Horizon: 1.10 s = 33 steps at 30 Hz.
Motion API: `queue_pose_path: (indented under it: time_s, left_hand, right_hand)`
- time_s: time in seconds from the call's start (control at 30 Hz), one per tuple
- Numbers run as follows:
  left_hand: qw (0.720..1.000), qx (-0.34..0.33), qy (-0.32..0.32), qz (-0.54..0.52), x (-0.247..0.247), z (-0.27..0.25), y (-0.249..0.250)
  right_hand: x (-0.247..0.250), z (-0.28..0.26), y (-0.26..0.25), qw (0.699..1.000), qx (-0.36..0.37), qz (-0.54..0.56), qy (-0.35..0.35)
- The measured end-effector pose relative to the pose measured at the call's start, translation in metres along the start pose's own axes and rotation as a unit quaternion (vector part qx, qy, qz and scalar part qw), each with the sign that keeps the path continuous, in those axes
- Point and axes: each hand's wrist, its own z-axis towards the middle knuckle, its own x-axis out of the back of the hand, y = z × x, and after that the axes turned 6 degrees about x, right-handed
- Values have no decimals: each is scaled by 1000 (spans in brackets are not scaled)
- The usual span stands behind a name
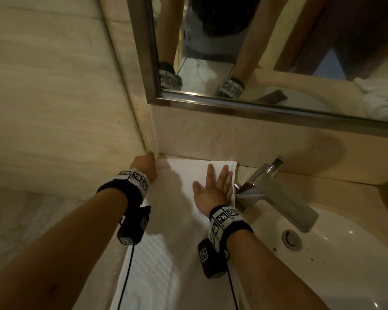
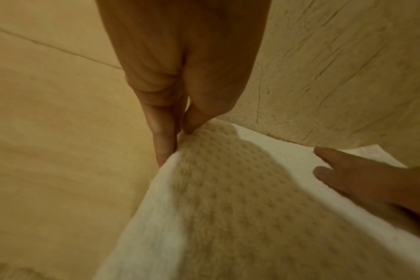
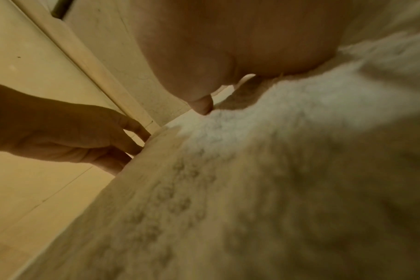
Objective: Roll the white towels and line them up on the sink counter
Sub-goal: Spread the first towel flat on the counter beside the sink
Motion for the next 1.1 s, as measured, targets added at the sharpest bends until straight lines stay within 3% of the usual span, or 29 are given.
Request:
queue_pose_path:
  time_s: [0.33, 0.47, 0.53, 0.63, 0.7, 0.73, 0.87, 0.93, 1.03, 1.1]
  left_hand:
    - [987, -35, 153, 42, 9, 1, 22]
    - [994, -48, 98, 5, 1, 4, 14]
    - [995, -68, 69, -21, 1, 4, 11]
    - [989, -103, 94, -45, 4, -4, 16]
    - [986, -129, 101, -40, 3, -8, 19]
    - [985, -137, 100, -27, 4, -8, 19]
    - [990, -111, 70, 43, 10, -9, 12]
    - [996, -77, 30, 23, 13, -12, 11]
    - [1000, -16, -14, -19, 16, -19, 10]
    - [999, -5, -34, 7, 18, -23, 11]
  right_hand:
    - [-1, 2, 5, 999, 21, 29, 26]
    - [-3, 2, 3, 999, 18, 23, 46]
    - [-3, 1, -2, 995, 35, -38, 88]
    - [0, 1, -27, 971, 182, -59, 146]
    - [-3, 4, -48, 954, 288, -7, 88]
    - [-5, 6, -55, 951, 304, 13, 48]
    - [-13, 20, -53, 962, 268, 52, -7]
    - [-14, 23, -54, 968, 242, 63, -13]
    - [-17, 23, -60, 969, 245, -19, 0]
    - [-17, 20, -62, 969, 242, -46, 10]
